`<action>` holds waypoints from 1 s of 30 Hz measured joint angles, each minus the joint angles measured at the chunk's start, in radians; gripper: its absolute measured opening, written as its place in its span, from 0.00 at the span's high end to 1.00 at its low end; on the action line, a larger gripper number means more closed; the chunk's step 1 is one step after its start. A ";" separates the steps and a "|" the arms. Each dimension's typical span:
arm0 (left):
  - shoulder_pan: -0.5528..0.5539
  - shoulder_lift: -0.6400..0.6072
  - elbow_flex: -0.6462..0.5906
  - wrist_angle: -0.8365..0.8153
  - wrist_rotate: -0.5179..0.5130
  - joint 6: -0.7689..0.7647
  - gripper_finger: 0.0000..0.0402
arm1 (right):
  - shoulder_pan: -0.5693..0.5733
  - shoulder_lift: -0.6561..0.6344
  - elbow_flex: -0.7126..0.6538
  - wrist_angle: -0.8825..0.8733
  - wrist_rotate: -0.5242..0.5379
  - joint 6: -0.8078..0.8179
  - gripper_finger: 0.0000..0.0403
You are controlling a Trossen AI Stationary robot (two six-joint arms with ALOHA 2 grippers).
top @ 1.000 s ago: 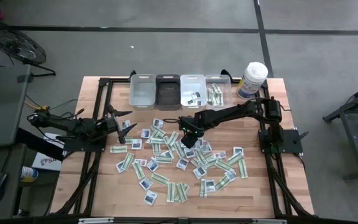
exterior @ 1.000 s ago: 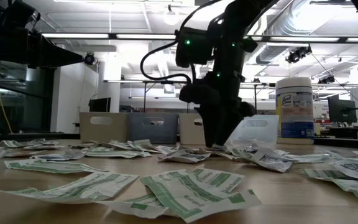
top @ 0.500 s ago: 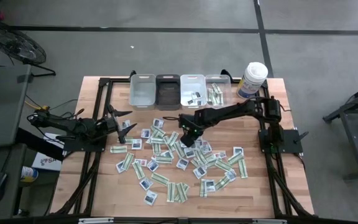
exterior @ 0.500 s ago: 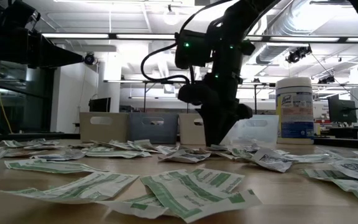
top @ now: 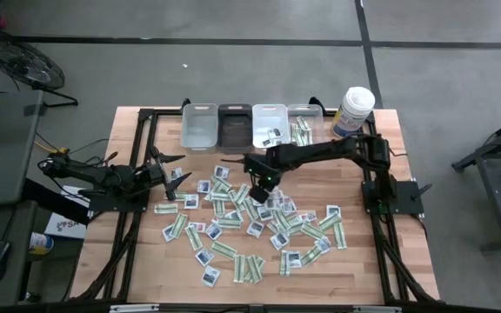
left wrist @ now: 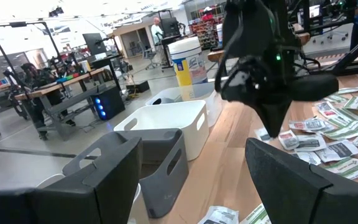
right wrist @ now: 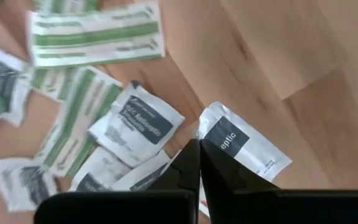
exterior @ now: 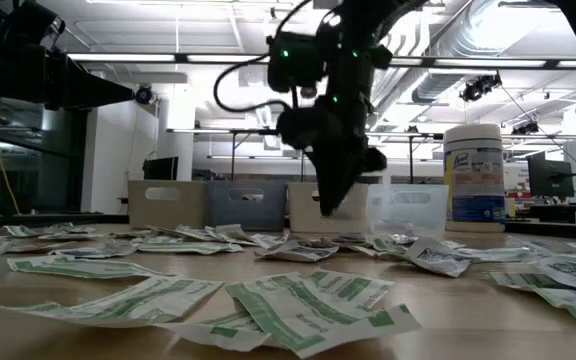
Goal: Pick & Place First Aid Supplies
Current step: Put the black towelette pack into the white bin
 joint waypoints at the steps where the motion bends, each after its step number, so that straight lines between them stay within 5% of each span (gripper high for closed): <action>1: 0.000 0.000 0.000 0.000 0.000 0.000 0.30 | -0.001 0.000 0.021 -0.014 0.009 -0.022 1.00; 16: 0.000 0.000 0.000 0.000 0.000 0.000 0.30 | -0.139 -0.005 0.323 -0.325 0.094 -0.591 1.00; 24: 0.000 0.000 0.000 0.000 0.000 0.000 0.30 | -0.270 -0.007 0.318 -0.321 0.060 -1.090 1.00; 30: 0.000 0.000 0.000 0.000 0.000 0.000 0.30 | -0.318 -0.007 0.264 -0.265 0.075 -1.291 1.00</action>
